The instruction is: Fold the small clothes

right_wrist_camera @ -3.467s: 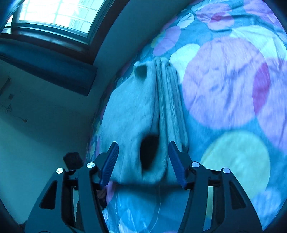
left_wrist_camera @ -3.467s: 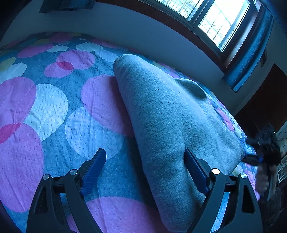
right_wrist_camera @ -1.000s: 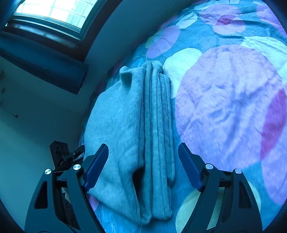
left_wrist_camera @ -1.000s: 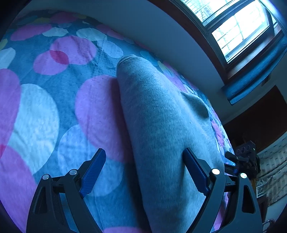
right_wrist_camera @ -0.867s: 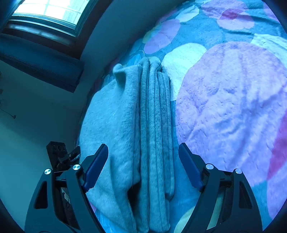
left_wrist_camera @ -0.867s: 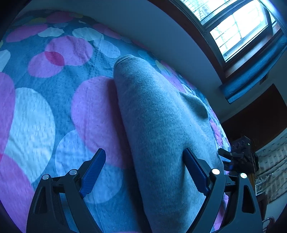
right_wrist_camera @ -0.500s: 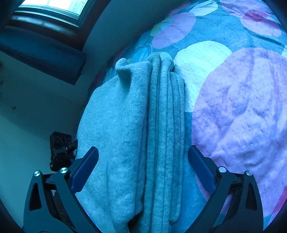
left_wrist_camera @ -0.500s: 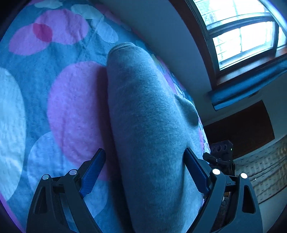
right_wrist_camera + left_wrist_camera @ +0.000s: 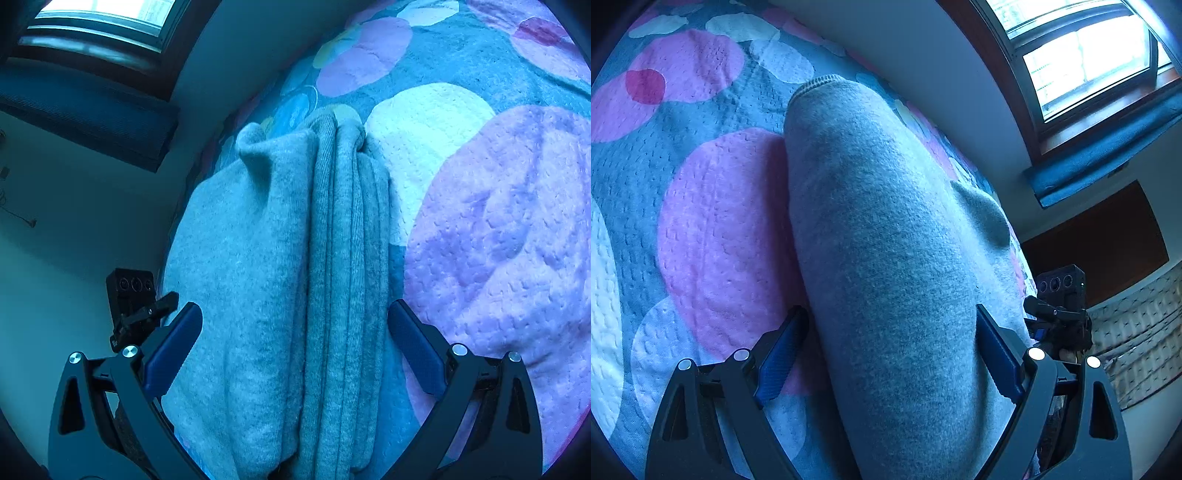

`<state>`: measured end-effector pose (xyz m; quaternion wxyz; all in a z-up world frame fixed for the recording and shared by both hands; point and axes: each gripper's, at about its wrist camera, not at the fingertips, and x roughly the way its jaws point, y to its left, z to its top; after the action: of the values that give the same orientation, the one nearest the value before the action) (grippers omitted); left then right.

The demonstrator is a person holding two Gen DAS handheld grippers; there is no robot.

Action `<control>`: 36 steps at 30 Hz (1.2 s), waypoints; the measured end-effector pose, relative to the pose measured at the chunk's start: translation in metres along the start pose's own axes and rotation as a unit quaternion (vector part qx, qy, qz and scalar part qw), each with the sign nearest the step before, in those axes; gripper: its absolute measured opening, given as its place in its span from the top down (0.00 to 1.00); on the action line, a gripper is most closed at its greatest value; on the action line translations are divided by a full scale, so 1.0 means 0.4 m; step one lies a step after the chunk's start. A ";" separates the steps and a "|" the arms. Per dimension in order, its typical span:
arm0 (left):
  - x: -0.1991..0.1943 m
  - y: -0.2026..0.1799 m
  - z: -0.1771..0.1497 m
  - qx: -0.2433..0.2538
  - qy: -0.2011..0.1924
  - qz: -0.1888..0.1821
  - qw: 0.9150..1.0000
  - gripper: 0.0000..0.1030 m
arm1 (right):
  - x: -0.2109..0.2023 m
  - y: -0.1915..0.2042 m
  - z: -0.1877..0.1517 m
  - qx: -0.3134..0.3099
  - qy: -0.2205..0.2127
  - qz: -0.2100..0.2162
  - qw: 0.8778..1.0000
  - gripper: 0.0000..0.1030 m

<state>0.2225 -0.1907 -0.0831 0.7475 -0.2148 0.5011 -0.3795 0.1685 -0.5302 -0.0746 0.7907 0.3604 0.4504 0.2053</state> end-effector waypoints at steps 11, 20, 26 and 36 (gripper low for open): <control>0.020 -0.018 0.011 0.009 -0.002 0.008 1.000 0.15 | 0.038 0.023 0.022 0.002 0.021 0.008 1.000 0.02; 0.029 -0.046 -0.003 0.039 0.004 0.039 0.998 0.41 | 0.083 0.027 -0.004 0.001 0.031 0.003 1.000 0.59; 0.015 -0.095 -0.003 0.071 -0.008 0.075 0.995 0.54 | 0.068 0.043 -0.026 -0.012 0.003 0.011 1.000 0.66; -0.074 -0.137 0.000 0.111 -0.041 0.103 0.988 0.59 | 0.039 0.119 -0.069 -0.031 -0.027 0.045 0.998 0.68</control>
<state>0.1970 -0.2016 -0.0275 0.8216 -0.0930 0.4441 -0.3449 0.1528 -0.4784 -0.0567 0.8031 0.3615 0.4055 0.2446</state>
